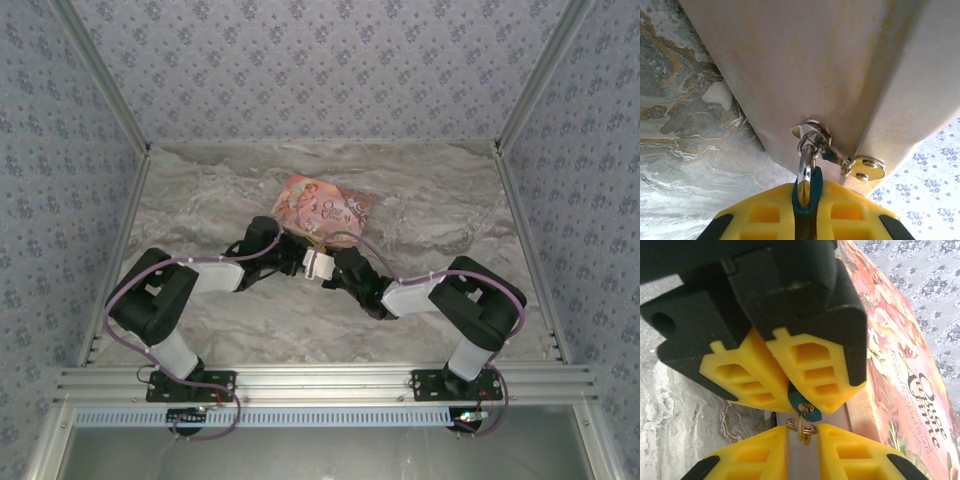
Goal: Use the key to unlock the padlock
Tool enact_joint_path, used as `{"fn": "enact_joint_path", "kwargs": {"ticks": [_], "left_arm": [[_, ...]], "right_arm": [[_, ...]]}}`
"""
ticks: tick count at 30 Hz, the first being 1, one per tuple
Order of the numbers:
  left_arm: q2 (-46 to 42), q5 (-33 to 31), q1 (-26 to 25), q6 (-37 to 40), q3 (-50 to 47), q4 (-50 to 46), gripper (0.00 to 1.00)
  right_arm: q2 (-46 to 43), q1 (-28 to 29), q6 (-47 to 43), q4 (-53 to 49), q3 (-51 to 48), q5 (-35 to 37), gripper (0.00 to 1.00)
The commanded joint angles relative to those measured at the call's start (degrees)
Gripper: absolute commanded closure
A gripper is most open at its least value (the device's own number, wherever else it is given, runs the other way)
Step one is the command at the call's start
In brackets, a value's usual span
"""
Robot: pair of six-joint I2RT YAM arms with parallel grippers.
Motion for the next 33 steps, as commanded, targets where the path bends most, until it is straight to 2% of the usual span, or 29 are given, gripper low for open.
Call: {"fn": "enact_joint_path", "kwargs": {"ticks": [1, 15, 22, 28, 33], "left_arm": [[0.5, 1.9, 0.0, -0.5, 2.1, 3.7, 1.0], [0.8, 2.1, -0.1, -0.6, 2.0, 3.7, 1.0], [1.0, 2.1, -0.2, -0.6, 1.8, 4.0, 1.0], [1.1, 2.0, -0.2, -0.6, 1.8, 4.3, 1.0], [1.1, 2.0, -0.3, -0.7, 1.7, 4.4, 1.0]], "right_arm": [[1.0, -0.5, 1.9, 1.6, 1.3, -0.3, 0.8], [1.8, -0.3, 3.7, 3.3, 2.5, -0.5, 0.87], [0.6, -0.1, 4.3, 2.5, 2.5, -0.9, 0.99], [-0.9, -0.1, 9.2, 0.1, 2.5, -2.9, 1.0], [-1.3, -0.3, 17.7, -1.8, 2.9, -6.2, 1.0]]}}
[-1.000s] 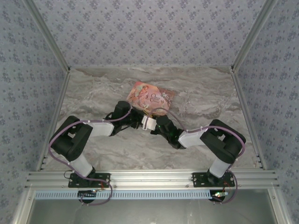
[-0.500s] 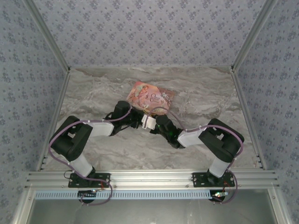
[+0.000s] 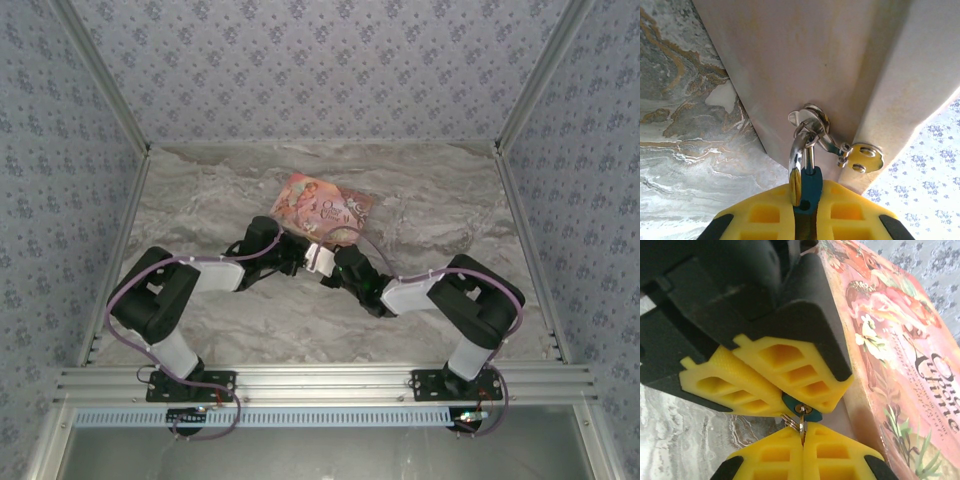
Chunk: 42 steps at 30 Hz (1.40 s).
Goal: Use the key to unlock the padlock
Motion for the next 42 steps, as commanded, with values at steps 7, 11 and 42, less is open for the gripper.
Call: {"fn": "enact_joint_path", "kwargs": {"ticks": [7, 11, 42], "left_arm": [[0.5, 1.5, -0.6, 0.1, 1.5, 4.0, 1.0], [0.6, 1.4, -0.6, 0.1, 1.2, 4.2, 1.0], [-18.9, -8.0, 5.5, 17.3, 3.2, -24.6, 0.34]], "right_arm": [[-0.6, -0.3, 20.0, 0.4, 2.1, -7.9, 1.0], [0.5, -0.6, 23.4, 0.8, 1.8, -8.8, 1.0], [3.9, -8.2, 45.2, 10.5, -4.1, -18.9, 1.0]]}}
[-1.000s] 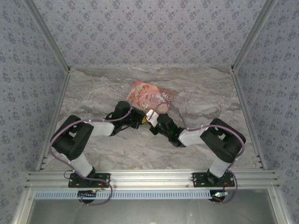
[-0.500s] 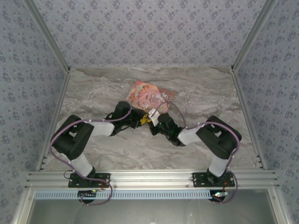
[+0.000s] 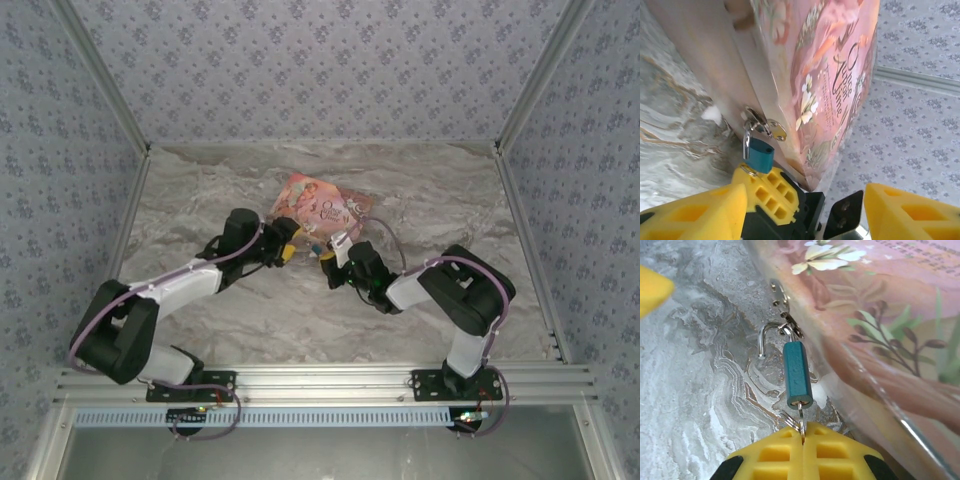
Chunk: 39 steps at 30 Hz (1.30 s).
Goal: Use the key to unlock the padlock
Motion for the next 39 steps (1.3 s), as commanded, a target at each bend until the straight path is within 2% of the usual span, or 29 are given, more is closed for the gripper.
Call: {"fn": "enact_joint_path", "kwargs": {"ticks": [1, 8, 16, 23, 27, 30, 35, 39], "left_arm": [[-3.3, -3.1, 1.7, 7.8, 3.9, -9.8, 0.33], [-4.5, -7.9, 3.7, 18.5, 11.4, -18.2, 0.25], [1.4, -5.0, 9.6, 25.1, 18.0, -18.1, 0.17], [5.7, -3.4, 10.4, 29.4, 21.3, -19.2, 0.1], [7.0, -3.4, 10.5, 31.0, 20.2, -18.1, 0.06], [8.6, -2.4, 10.4, 32.5, 20.6, -17.7, 0.06], [12.6, 0.1, 10.4, 35.8, 23.3, -18.3, 0.06], [17.0, 4.2, 10.4, 37.7, 26.2, -18.2, 0.05]], "right_arm": [[-1.4, -1.5, 7.7, 1.2, -0.8, -2.9, 1.0], [-1.8, -6.1, 17.5, -0.8, -2.9, -6.4, 1.0], [-2.2, -10.1, 21.4, -2.3, -4.3, -8.9, 0.96], [-4.0, -12.8, 23.8, -5.1, -5.7, -8.1, 0.81], [-6.6, -14.1, 23.1, -7.9, -6.9, -6.9, 0.68], [-8.9, -15.0, 21.6, -9.5, -7.6, -7.5, 0.63], [-12.3, -16.4, 19.2, -10.3, -7.2, -13.0, 0.52], [-13.5, -16.8, 18.8, -10.4, -5.3, -17.1, 0.39]]}}
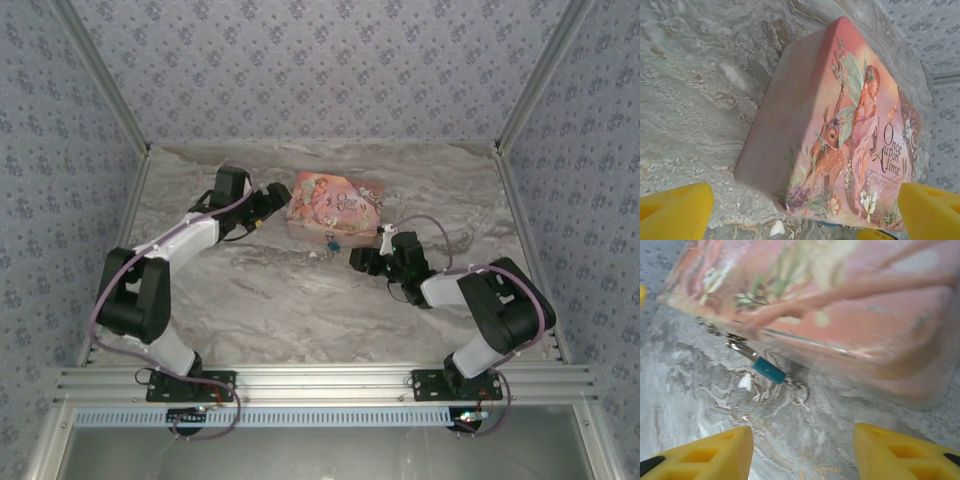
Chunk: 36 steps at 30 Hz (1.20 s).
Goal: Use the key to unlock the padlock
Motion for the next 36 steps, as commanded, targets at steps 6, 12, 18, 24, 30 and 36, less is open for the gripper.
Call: {"fn": "enact_joint_path", "kwargs": {"ticks": [6, 12, 18, 24, 30, 36], "left_arm": [[6.4, 7.1, 0.1, 4.7, 5.0, 0.8, 0.05], [10.0, 8.7, 0.0, 5.6, 5.3, 0.0, 0.07], [11.1, 6.7, 0.0, 6.3, 3.4, -1.0, 0.09], [11.1, 5.5, 0.0, 6.4, 1.4, -1.0, 0.1], [11.0, 4.9, 0.0, 5.7, 0.7, -0.6, 0.1], [11.0, 4.7, 0.0, 5.2, -0.1, 0.1, 0.1]], "right_arm": [[1.2, -2.0, 0.4, -1.9, 5.9, -7.8, 0.32], [6.4, -5.7, -0.2, -1.6, 10.9, -11.7, 0.32], [10.6, -8.8, -2.4, -2.9, 15.8, -14.5, 0.28], [10.5, -8.3, -4.9, -3.9, 15.8, -15.7, 0.29], [9.2, -4.8, -6.8, -3.9, 13.2, -14.2, 0.32], [6.5, 3.1, -12.3, -12.4, 13.2, 5.4, 0.32]]}}
